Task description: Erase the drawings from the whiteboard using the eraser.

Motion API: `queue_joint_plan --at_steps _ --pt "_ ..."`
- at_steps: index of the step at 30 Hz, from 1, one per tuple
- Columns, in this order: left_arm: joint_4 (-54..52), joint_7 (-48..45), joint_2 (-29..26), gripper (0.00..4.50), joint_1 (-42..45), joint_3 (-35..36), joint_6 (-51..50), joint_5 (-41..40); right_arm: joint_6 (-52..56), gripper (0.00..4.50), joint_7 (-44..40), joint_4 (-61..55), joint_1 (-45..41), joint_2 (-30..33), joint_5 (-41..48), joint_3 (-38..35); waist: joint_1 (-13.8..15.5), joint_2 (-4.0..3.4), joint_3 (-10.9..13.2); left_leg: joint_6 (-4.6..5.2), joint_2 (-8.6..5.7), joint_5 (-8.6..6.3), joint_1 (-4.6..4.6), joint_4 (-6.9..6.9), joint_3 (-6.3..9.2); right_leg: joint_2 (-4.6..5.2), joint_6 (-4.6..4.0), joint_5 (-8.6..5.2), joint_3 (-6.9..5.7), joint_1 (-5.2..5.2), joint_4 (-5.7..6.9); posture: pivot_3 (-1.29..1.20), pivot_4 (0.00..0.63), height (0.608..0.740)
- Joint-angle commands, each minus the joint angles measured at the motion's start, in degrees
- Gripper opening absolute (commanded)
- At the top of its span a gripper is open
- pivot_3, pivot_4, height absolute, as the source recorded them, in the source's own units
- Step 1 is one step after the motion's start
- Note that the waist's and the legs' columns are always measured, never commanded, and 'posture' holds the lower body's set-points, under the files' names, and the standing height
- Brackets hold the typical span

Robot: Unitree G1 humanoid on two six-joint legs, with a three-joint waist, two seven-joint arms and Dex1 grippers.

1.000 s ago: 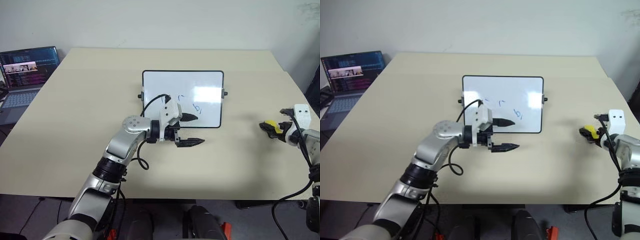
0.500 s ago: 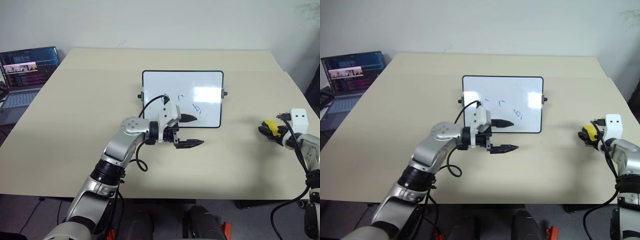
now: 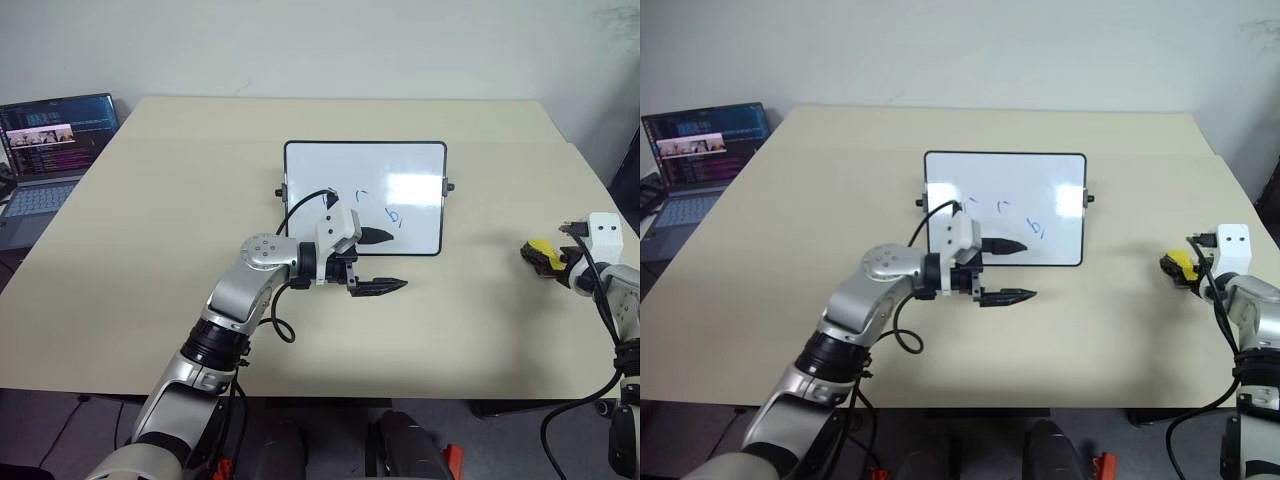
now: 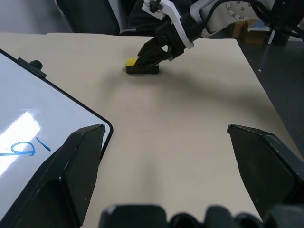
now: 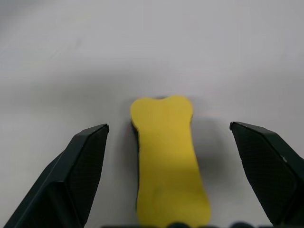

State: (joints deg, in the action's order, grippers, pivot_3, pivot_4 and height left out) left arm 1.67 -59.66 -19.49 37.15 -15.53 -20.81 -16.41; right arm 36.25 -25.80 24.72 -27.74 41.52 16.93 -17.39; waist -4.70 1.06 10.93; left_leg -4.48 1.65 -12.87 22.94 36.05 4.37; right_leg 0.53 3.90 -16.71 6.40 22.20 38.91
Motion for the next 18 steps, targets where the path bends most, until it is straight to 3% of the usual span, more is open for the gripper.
queue_joint_plan --at_steps 1,9,14,18 --pt "-1.26 -0.18 -0.26 4.5 0.95 1.49 0.63 -0.82 -0.69 4.31 0.56 -1.65 -0.88 1.03 -0.9 -0.5 -0.01 0.0 0.0 0.0 0.0 0.0 0.0 0.0 0.0 0.0 0.0 0.0 0.0 0.0 0.0 0.0 0.15 0.74" --pt "-0.82 -0.14 -0.21 4.5 1.01 1.31 0.98 -0.58 4.73 4.31 1.31 -3.78 -1.16 1.57 -0.14 -1.01 0.0 0.0 0.0 0.0 0.0 0.0 0.0 0.0 0.0 0.0 0.0 0.0 0.0 0.0 0.0 0.0 0.15 0.74" --pt "-0.07 -0.34 0.24 4.5 1.45 1.08 1.17 -0.66 16.33 4.31 -0.6 -3.7 -6.93 4.54 2.63 -1.24 -0.07 -0.03 0.0 0.0 0.0 0.0 -0.02 0.0 -0.03 0.0 0.0 0.0 0.04 0.01 0.02 0.0 0.15 0.74" --pt "0.53 -0.41 0.57 4.5 1.8 0.88 1.34 -0.42 17.33 4.31 -4.15 -0.75 -8.43 6.01 0.97 3.41 0.04 -0.02 0.0 0.0 0.0 0.0 -0.01 -0.01 -0.01 -0.01 0.0 0.0 0.0 0.0 -0.03 0.0 0.15 0.74"
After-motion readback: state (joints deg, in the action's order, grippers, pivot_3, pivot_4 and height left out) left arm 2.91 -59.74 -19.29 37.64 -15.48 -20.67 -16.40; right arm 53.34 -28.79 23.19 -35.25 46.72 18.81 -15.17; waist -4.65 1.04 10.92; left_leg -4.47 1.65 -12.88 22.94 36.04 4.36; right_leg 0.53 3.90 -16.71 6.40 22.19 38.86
